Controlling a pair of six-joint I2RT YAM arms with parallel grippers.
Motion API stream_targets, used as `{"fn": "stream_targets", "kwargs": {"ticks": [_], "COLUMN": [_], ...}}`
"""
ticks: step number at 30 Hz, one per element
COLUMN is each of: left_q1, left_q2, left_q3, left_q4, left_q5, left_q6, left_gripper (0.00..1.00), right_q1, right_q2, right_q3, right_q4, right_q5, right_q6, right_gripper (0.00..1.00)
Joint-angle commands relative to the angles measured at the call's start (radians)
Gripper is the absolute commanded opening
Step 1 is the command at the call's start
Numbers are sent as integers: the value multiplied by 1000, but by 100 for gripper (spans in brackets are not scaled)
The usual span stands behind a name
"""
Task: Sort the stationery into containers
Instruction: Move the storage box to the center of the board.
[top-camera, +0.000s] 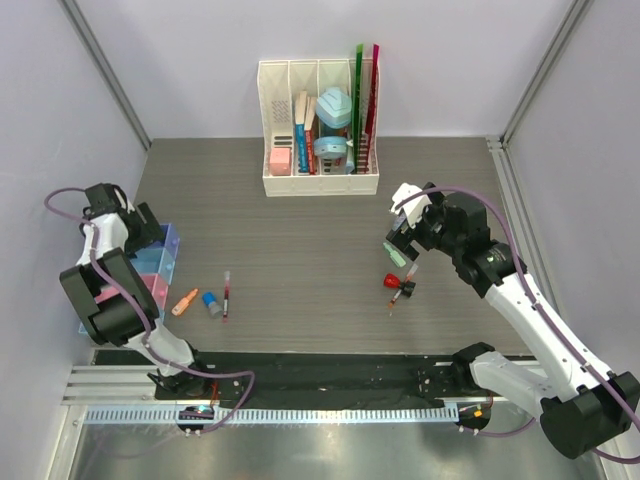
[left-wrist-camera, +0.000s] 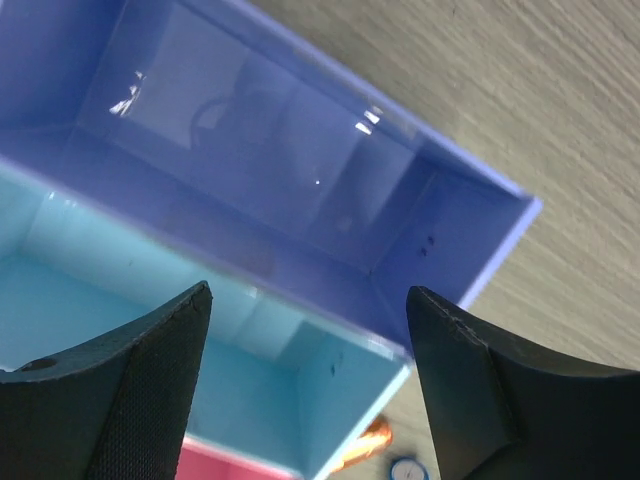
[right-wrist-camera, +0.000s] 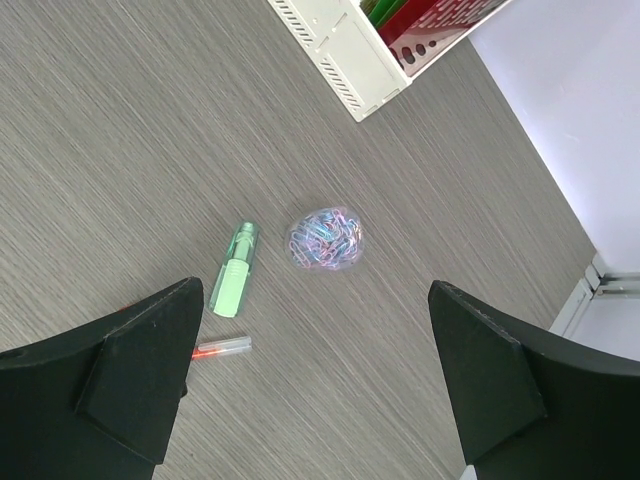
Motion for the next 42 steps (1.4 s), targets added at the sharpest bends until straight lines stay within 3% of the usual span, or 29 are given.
{"fn": "stream_targets", "kwargs": {"ticks": [1, 11, 23, 28, 42], "left_q1": [7, -44, -372, -447, -651], "left_q2": [69, 163, 251, 297, 165], "left_q3": [76, 145, 210, 265, 90], "left_q4": [71, 158, 194, 183, 170], "left_q5": [54, 78, 50, 39, 82], "left_q6": [-3, 2, 135, 195, 304], "left_gripper": [79, 75, 74, 74, 75], "right_q1": [-1, -1, -9, -7, -10], "right_q2": [-28, -23, -11, 3, -2], "right_q3": [-1, -16, -21, -19, -12], "right_q4": [14, 31, 48, 54, 55], "right_q5": [-11, -7, 3, 3, 10], "right_q6": [18, 20, 23, 21, 29], "right_gripper": [100, 100, 100, 99, 100]}}
